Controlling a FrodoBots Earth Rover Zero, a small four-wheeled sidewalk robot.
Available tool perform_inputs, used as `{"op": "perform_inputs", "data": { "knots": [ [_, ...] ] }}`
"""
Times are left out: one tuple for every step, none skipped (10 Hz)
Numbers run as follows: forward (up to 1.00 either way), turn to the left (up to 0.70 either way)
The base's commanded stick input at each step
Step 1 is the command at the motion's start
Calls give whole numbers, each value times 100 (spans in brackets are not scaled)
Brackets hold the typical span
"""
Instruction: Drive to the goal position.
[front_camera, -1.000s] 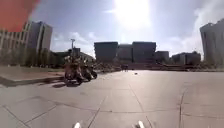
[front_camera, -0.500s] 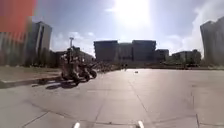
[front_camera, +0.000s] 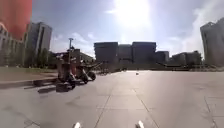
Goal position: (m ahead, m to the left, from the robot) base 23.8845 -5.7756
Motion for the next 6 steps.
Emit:
{"op": "perform_inputs", "data": {
  "knots": [
    [70, -1],
    [70, -1],
    [70, -1],
    [70, -1],
    [70, -1],
    [70, -1]
  ]
}}
